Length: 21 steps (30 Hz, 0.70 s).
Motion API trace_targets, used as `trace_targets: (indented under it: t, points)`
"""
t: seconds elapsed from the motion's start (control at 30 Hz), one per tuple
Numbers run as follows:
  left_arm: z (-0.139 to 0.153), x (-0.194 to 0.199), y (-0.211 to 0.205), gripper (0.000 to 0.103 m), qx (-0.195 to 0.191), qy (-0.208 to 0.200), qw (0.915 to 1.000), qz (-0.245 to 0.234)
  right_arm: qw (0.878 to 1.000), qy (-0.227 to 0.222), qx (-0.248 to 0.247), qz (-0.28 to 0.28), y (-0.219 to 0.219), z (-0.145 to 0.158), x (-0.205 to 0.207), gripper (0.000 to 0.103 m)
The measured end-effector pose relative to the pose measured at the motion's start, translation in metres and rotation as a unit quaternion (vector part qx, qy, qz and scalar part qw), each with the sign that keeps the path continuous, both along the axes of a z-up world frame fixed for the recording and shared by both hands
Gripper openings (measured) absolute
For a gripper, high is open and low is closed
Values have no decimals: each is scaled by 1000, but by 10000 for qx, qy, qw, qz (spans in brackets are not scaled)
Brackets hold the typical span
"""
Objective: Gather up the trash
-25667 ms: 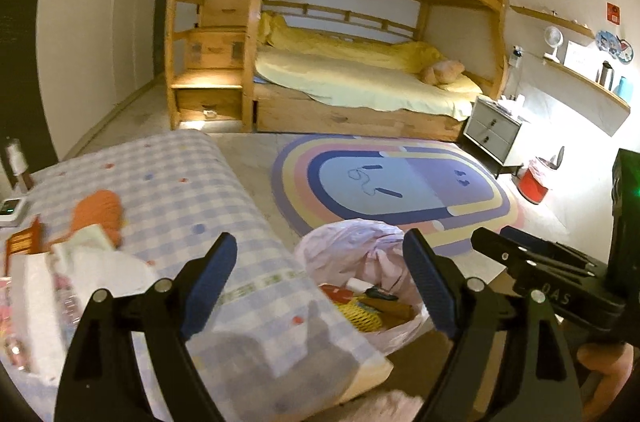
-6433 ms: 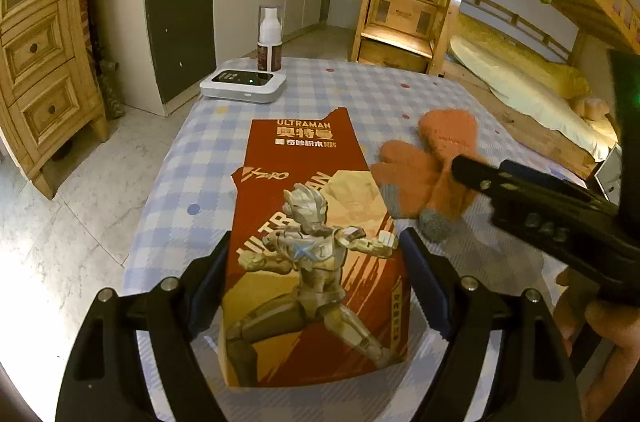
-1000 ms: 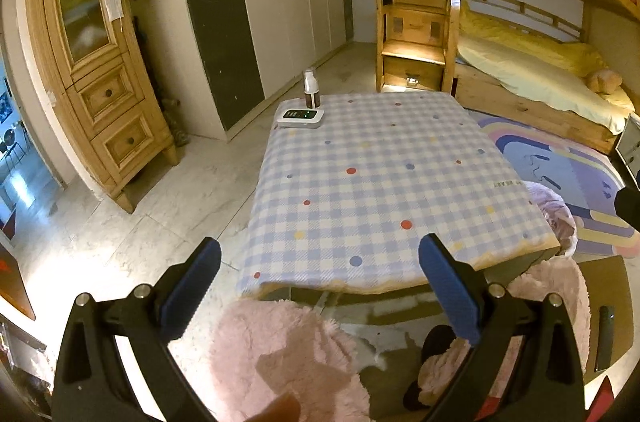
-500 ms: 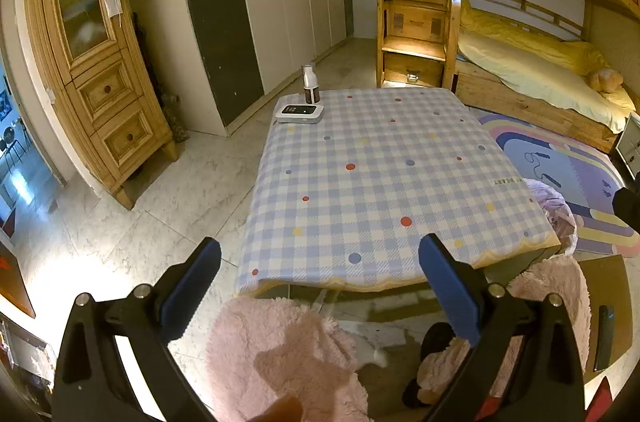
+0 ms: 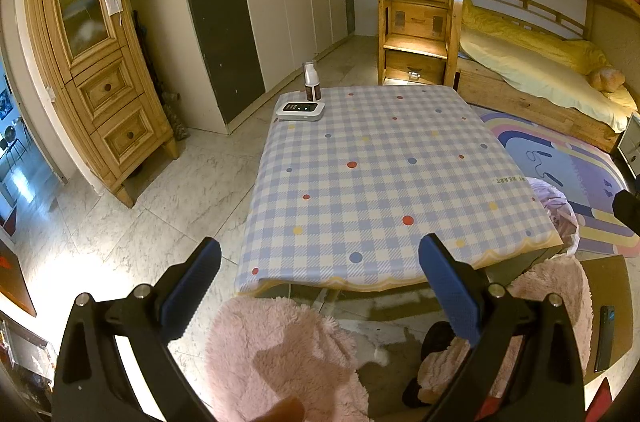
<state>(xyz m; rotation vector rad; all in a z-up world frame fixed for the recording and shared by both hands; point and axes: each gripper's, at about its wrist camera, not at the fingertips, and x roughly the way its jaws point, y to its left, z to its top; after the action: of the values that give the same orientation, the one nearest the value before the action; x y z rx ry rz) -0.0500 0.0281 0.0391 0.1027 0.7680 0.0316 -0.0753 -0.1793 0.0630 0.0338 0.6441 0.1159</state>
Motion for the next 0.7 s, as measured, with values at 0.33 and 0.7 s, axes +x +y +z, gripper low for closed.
trace_targets:
  t: [0.33, 0.7]
  points:
    - [-2, 0, -1, 96, -9, 20, 10000, -5, 10000, 7, 2, 4, 0, -1, 0, 96]
    - [-4, -2, -2, 96, -5, 25, 10000, -5, 10000, 13, 14, 2, -1, -1, 0, 96]
